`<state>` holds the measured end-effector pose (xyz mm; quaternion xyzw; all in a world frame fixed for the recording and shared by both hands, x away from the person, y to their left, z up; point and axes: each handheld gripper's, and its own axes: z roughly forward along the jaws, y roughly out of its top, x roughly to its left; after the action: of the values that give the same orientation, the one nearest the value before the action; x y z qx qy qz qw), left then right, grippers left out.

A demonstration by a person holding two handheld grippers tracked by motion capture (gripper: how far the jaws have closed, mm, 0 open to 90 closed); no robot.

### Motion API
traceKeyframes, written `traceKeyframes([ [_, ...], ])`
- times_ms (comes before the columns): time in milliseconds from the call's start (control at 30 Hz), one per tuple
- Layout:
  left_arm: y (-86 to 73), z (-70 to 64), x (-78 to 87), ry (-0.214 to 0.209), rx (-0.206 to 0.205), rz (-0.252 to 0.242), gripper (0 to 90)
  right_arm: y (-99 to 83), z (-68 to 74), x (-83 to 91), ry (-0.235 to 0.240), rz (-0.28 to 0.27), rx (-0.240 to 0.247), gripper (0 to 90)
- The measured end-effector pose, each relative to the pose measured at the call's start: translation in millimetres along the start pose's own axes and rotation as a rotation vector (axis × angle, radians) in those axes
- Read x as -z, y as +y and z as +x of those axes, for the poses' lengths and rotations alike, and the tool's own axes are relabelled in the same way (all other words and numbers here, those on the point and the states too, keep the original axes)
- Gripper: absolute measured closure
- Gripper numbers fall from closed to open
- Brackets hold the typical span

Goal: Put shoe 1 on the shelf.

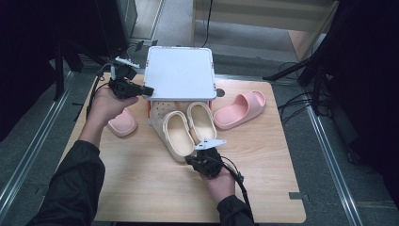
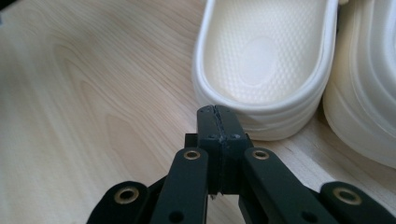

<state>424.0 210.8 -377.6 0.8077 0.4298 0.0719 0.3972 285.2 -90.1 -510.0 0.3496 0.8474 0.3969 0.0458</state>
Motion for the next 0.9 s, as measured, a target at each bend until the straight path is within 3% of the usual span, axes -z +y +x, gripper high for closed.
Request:
traceKeyframes([
  [467, 0.5, -0.8, -0.3, 0.002, 0.004, 0.003, 89.5, 17.2, 9.6, -18.7, 0.001, -0.004, 0.016, 90.0],
  [633, 0.2, -0.3, -0.2, 0.000, 0.010, 0.001, 89.5, 29.8, 9.4, -25.2, 0.042, -0.048, -0.004, 90.0],
  [900, 0.3, -0.2, -0.2, 0.000, 0.013, 0.001, 89.5, 50.8, 7.4, -43.9, 0.003, -0.045, 0.013, 90.0],
])
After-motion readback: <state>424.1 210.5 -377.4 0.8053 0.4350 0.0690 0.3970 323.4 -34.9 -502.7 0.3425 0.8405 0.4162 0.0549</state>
